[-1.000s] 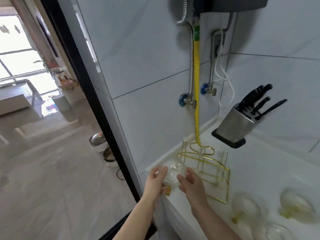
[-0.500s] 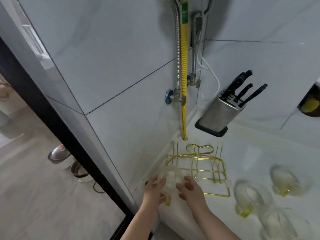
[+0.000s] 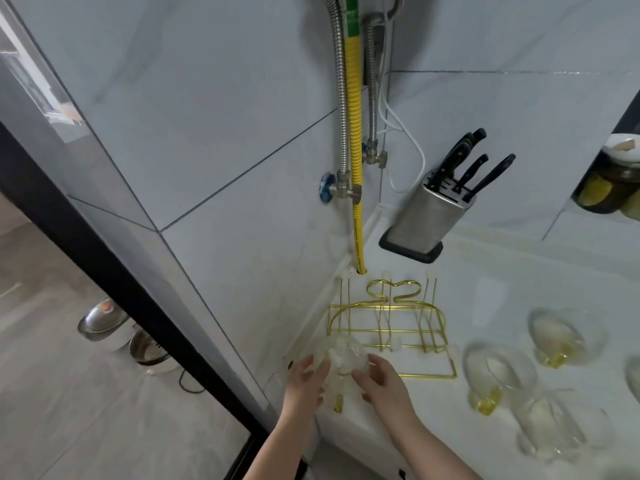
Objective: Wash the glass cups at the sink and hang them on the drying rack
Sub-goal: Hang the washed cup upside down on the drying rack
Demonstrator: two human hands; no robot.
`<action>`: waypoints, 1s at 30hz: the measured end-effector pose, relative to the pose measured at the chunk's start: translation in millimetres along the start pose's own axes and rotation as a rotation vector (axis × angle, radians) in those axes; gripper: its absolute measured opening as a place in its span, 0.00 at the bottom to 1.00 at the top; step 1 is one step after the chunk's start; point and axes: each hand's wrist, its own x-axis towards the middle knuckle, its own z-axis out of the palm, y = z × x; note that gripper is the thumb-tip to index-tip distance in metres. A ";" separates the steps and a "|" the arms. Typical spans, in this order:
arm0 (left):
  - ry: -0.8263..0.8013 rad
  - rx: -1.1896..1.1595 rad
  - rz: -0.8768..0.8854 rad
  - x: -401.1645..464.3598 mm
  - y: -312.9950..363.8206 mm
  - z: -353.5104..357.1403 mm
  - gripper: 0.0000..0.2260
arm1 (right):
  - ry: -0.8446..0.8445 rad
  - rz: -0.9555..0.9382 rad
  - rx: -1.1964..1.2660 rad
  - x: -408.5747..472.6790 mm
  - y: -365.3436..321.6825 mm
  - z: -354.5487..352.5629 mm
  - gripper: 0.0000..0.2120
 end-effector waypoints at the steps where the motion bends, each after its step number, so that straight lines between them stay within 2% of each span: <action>1: 0.005 0.005 -0.006 -2.7 -0.7 0.1 0.22 | 0.012 -0.004 -0.019 -0.8 0.7 -1.9 0.24; 5: 0.075 -0.042 0.000 -18.2 -8.4 0.5 0.17 | 0.032 -0.051 -0.100 -8.5 2.6 -13.3 0.22; 7: 0.166 -0.037 0.091 -28.3 -15.0 -0.8 0.15 | 0.047 -0.099 -0.141 -13.2 3.8 -20.5 0.22; 9: 0.179 -0.015 0.204 -39.9 -14.2 1.1 0.14 | 0.062 -0.142 -0.167 -18.4 3.8 -29.4 0.22; 16: -0.141 0.210 0.358 -69.7 -0.6 48.6 0.10 | 0.177 -0.207 -0.105 -48.1 6.7 -80.8 0.16; 23: -0.405 0.454 0.345 -91.7 -24.9 114.0 0.07 | 0.355 -0.220 -0.203 -95.2 31.6 -161.0 0.15; 30: -0.564 0.559 0.384 -124.2 -55.5 184.4 0.08 | 0.519 -0.197 -0.227 -144.4 71.2 -247.9 0.16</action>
